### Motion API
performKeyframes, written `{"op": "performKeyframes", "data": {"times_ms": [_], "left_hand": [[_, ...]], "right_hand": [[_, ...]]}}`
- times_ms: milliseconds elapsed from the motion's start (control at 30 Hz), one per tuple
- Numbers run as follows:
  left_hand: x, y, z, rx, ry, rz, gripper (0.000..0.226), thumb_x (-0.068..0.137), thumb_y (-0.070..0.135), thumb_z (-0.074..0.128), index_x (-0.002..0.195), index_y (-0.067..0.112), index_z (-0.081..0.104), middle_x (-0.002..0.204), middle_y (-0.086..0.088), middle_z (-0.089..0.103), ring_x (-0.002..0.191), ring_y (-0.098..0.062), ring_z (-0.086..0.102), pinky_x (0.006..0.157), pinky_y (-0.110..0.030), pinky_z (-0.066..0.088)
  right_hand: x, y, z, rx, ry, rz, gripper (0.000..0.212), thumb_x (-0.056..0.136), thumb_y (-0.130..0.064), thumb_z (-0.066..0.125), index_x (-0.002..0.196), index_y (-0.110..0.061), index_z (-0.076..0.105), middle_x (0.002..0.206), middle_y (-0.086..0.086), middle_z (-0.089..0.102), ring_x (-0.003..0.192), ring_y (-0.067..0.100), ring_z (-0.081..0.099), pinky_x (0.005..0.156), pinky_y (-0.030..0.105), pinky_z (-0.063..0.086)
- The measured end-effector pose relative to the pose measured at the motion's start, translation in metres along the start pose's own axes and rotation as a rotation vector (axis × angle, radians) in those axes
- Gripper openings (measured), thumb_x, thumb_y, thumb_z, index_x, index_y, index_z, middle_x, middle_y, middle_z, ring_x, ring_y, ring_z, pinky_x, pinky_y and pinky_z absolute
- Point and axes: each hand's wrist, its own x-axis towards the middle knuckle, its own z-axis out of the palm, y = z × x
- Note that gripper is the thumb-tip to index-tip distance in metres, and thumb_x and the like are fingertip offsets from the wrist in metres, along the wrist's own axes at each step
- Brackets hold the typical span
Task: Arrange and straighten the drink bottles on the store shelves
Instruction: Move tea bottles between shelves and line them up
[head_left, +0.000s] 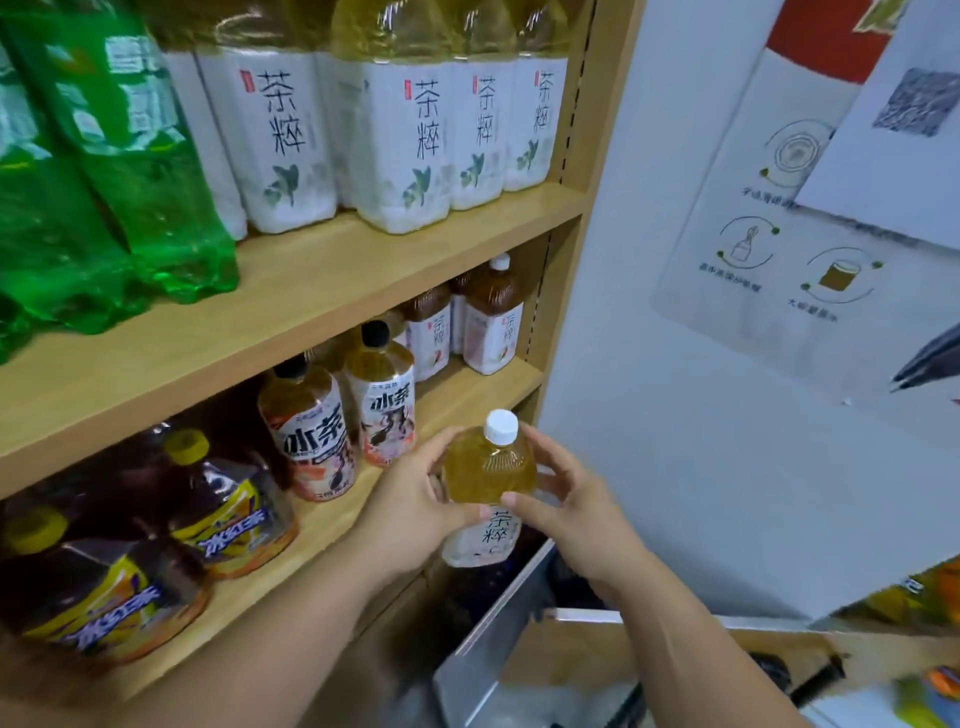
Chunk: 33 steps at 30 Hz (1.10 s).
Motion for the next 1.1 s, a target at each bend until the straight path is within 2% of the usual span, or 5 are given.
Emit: {"op": "performKeyframes", "data": {"times_ms": [167, 433, 633, 967, 1100], "left_hand": [[0.05, 0.004, -0.003, 0.045, 0.046, 0.032, 0.081, 0.072, 0.005, 0.09, 0.132, 0.046, 0.056, 0.106, 0.015, 0.075, 0.091, 0.0, 0.071, 0.081, -0.024, 0.057], [0.099, 0.004, -0.001, 0.06, 0.239, -0.049, 0.084, 0.074, 0.013, 0.09, 0.141, 0.042, 0.049, 0.125, 0.013, 0.068, 0.118, -0.009, 0.065, 0.102, -0.044, 0.054], [0.118, 0.028, 0.012, 0.272, 0.456, -0.083, 0.079, 0.089, 0.02, 0.078, 0.153, 0.038, 0.036, 0.104, 0.016, 0.058, 0.083, 0.004, 0.059, 0.072, -0.012, 0.044], [0.041, 0.022, -0.002, 0.553, 0.92, -0.167, 0.038, 0.088, 0.022, 0.078, 0.124, 0.027, 0.066, 0.098, 0.009, 0.063, 0.079, -0.003, 0.062, 0.074, -0.024, 0.055], [0.017, 0.017, -0.026, 0.605, 1.115, -0.308, 0.049, 0.087, 0.025, 0.077, 0.132, 0.019, 0.058, 0.113, 0.002, 0.055, 0.087, -0.01, 0.062, 0.083, -0.034, 0.056]], "right_hand": [[0.058, -0.013, -0.012, -0.086, -0.047, -0.047, 0.066, 0.089, -0.003, 0.076, 0.138, -0.035, 0.047, 0.123, -0.019, 0.063, 0.102, -0.019, 0.061, 0.08, 0.004, 0.047], [0.152, -0.011, -0.03, -0.188, -0.21, -0.144, 0.065, 0.085, -0.012, 0.082, 0.138, -0.036, 0.053, 0.123, -0.016, 0.062, 0.114, 0.005, 0.061, 0.085, 0.021, 0.053], [0.198, -0.011, -0.034, -0.183, -0.257, -0.22, 0.065, 0.086, -0.007, 0.08, 0.14, -0.03, 0.051, 0.125, -0.018, 0.061, 0.108, -0.012, 0.059, 0.088, 0.011, 0.05], [0.257, -0.012, -0.017, -0.325, -0.336, -0.203, 0.033, 0.092, -0.031, 0.075, 0.119, -0.027, 0.056, 0.113, -0.007, 0.069, 0.107, 0.013, 0.065, 0.101, 0.042, 0.054], [0.268, -0.017, -0.001, -0.481, -0.315, -0.173, 0.058, 0.093, -0.044, 0.071, 0.142, -0.023, 0.049, 0.126, 0.009, 0.06, 0.117, 0.027, 0.059, 0.104, 0.048, 0.05]]}}
